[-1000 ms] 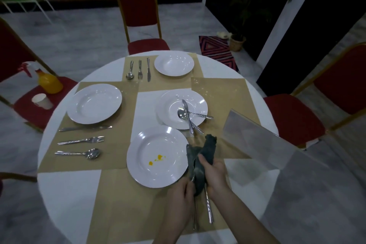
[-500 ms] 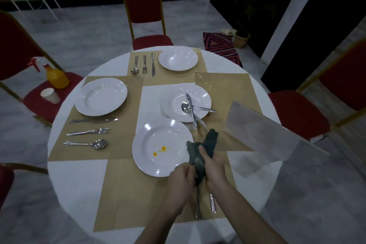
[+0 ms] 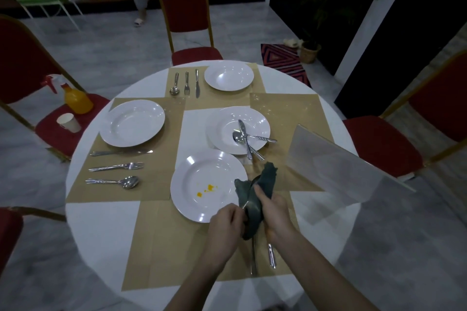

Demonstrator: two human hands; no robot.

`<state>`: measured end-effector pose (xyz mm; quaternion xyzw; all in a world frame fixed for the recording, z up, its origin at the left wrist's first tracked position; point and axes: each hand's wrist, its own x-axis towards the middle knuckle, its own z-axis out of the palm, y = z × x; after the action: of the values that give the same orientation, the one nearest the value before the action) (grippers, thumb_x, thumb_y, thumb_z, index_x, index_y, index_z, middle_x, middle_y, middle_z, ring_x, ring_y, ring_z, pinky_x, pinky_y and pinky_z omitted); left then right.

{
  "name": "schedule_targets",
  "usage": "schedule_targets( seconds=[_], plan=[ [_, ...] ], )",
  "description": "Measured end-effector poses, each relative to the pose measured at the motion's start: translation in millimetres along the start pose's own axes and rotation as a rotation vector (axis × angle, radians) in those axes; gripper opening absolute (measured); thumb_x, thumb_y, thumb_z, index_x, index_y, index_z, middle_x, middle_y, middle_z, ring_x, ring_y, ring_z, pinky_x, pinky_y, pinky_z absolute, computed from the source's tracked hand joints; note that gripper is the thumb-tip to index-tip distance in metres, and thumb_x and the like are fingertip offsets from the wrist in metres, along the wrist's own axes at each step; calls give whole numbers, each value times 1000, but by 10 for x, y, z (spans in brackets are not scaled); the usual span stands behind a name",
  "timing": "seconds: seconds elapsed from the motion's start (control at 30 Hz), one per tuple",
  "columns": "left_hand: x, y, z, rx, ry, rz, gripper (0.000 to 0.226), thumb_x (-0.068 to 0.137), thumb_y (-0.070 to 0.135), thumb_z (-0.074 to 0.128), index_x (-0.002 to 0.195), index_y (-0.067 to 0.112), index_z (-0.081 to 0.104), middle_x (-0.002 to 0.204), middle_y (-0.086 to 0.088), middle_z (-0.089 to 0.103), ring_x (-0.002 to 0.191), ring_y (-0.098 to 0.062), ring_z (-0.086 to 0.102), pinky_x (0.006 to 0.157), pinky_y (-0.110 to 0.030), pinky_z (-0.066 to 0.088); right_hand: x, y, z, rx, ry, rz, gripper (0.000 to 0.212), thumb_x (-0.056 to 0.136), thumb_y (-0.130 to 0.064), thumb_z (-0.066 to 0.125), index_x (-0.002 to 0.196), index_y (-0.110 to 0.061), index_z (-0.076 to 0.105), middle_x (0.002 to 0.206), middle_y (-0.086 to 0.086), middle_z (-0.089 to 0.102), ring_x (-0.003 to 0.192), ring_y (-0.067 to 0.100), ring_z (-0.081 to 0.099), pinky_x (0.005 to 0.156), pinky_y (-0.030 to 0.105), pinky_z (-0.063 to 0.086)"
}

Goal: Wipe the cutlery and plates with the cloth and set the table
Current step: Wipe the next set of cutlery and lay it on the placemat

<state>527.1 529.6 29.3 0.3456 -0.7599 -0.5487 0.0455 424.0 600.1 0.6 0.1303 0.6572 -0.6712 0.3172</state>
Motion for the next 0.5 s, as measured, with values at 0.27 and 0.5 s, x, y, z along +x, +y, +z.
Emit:
schedule_targets(
  seconds=[0.27, 0.5],
  plan=[
    [-60, -18, 27, -49, -53, 11, 29, 97, 10, 40, 70, 4, 48, 56, -3, 56, 45, -10, 41, 51, -23, 34, -42, -93, -2, -10, -152, 101, 26, 86, -25, 72, 100, -4, 69, 89, 9, 76, 79, 22, 73, 61, 26, 57],
    [-183, -47, 111, -84, -103, 26, 30, 97, 15, 45, 72, -2, 48, 57, -1, 45, 53, -12, 38, 57, -29, 32, 155, -275, -131, 106, 37, 50, 31, 87, -15, 70, 115, -4, 63, 100, 13, 71, 81, 25, 69, 59, 29, 52]
  ],
)
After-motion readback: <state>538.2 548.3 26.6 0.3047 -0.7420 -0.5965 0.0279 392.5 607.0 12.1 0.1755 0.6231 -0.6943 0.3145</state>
